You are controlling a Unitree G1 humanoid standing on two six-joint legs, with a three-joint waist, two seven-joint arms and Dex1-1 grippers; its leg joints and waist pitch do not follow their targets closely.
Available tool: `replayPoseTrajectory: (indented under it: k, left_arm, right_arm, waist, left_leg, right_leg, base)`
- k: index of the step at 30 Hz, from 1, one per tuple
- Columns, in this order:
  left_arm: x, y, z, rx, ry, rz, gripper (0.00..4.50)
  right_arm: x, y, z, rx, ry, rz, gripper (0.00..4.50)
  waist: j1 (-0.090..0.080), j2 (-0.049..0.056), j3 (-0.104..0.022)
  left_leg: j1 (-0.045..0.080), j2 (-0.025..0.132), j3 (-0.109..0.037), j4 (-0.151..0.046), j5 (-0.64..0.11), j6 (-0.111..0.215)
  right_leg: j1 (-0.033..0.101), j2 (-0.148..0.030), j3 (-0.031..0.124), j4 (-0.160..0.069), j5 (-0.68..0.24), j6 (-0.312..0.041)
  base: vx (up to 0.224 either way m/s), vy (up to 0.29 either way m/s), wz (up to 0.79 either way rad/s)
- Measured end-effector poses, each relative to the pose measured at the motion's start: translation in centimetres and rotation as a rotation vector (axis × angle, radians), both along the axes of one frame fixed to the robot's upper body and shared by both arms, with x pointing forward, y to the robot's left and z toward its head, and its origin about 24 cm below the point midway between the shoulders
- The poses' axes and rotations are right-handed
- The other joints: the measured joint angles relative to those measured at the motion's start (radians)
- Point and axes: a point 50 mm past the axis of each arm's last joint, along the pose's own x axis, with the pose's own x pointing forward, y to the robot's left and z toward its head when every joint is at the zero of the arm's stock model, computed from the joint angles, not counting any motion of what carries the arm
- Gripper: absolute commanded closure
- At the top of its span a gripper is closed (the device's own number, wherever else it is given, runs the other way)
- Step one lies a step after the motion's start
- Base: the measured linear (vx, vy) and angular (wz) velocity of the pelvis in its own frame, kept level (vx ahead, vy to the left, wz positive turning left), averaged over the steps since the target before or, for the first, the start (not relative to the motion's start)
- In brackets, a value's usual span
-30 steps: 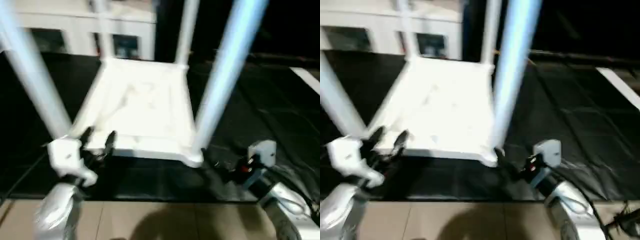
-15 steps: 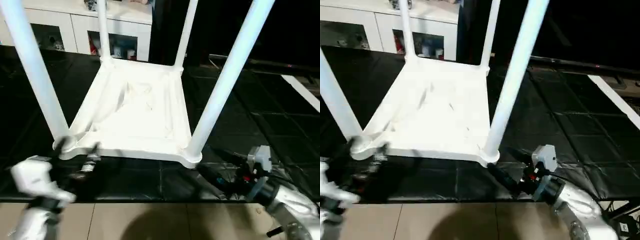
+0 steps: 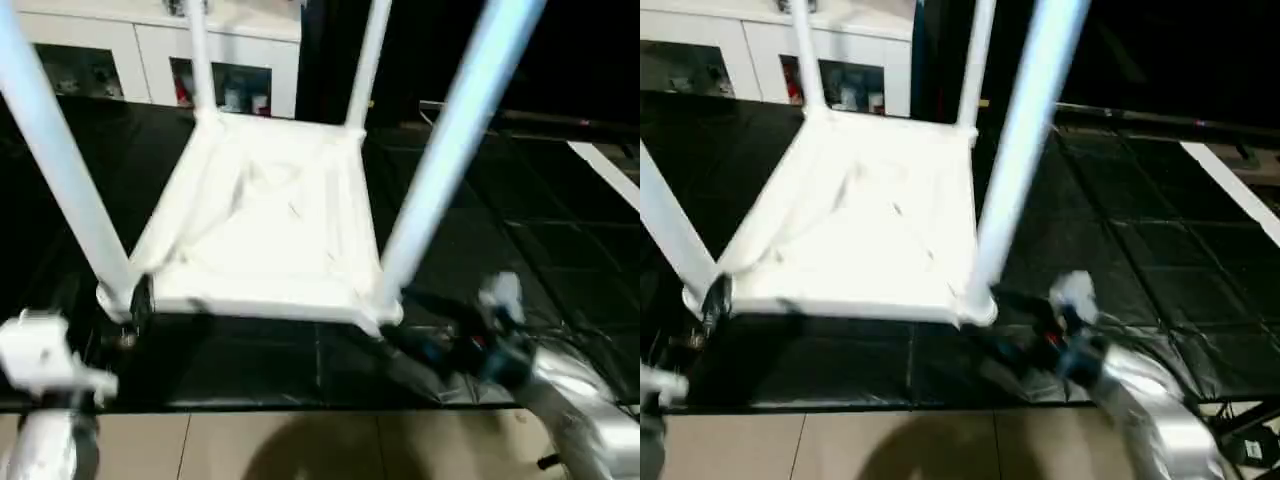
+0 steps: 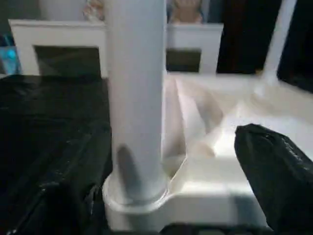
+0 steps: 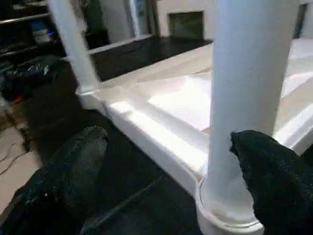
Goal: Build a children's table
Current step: Flip table
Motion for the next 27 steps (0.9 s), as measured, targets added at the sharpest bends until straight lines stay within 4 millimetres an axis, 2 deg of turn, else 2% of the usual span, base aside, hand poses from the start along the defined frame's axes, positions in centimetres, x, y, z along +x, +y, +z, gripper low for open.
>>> replayPoseTrajectory:
  k: [5,8,13,19,22,24,27]
  left_arm:
    - [1.5,0.4,-0.3,-0.005,0.058,-0.013,0.03]
    - [2.1,0.5,-0.4,-0.018,0.076,-0.001,0.03]
    - [2.9,0.4,-0.3,-0.045,0.081,0.015,0.03]
    - [4.0,1.0,-0.5,-0.056,0.110,0.031,0.03]
    - [4.6,1.1,-0.6,-0.077,0.113,0.023,0.03]
    - [5.2,1.4,-0.5,-0.073,0.120,0.015,0.03]
    - [5.8,1.6,-0.4,-0.068,0.122,0.010,0.40]
  right_arm:
    - [2.1,-1.1,0.0,-0.040,-0.052,-0.200,0.00]
    - [2.5,-2.3,-0.3,-0.054,-0.057,-0.304,0.00]
    - [2.5,-3.1,-0.6,-0.065,-0.055,-0.360,0.00]
    - [0.8,-2.9,-1.6,-0.075,-0.011,-0.225,0.00]
    - [-0.3,-2.8,-1.3,-0.059,0.010,-0.133,0.00]
    - [-1.0,-2.1,-0.9,-0.058,0.020,-0.024,0.00]
    - [-1.4,-0.5,-0.5,-0.045,0.026,0.081,0.00]
  waist:
    - [0.004,0.000,0.000]
    - [0.009,0.002,0.001]
    - [0.008,0.003,0.002]
    - [0.015,0.004,0.002]
    - [0.022,0.006,0.003]
    - [0.026,0.006,0.003]
    - [0.026,0.006,0.003]
  left_leg:
    - [0.001,0.001,0.001,0.000,0.000,-0.001]
    - [0.001,0.001,0.002,0.000,0.001,0.000]
    - [0.001,0.002,0.003,0.000,0.001,0.000]
    - [0.001,0.002,0.003,0.000,0.001,0.000]
    - [0.001,0.002,0.003,0.000,0.001,0.000]
    - [0.001,0.003,0.003,0.000,0.001,0.000]
    - [0.001,0.004,0.003,0.000,0.001,-0.001]
  right_leg:
    - [0.000,0.000,0.000,0.000,0.004,-0.007]
    - [0.000,0.000,0.000,0.000,0.004,-0.007]
    - [0.000,0.000,0.000,0.000,0.004,-0.007]
    - [0.000,0.000,0.000,0.000,0.004,-0.008]
    - [0.000,0.000,0.000,0.000,0.004,-0.008]
    - [0.000,0.001,0.000,0.000,0.004,-0.008]
    - [0.000,0.002,0.000,0.000,0.005,-0.009]
  base:
    - [0.000,0.000,0.00]
    - [0.000,0.000,0.00]
    - [0.000,0.000,0.00]
    - [0.000,0.000,0.00]
    - [0.000,0.000,0.00]
    - [0.000,0.000,0.00]
    - [0.000,0.000,0.00]
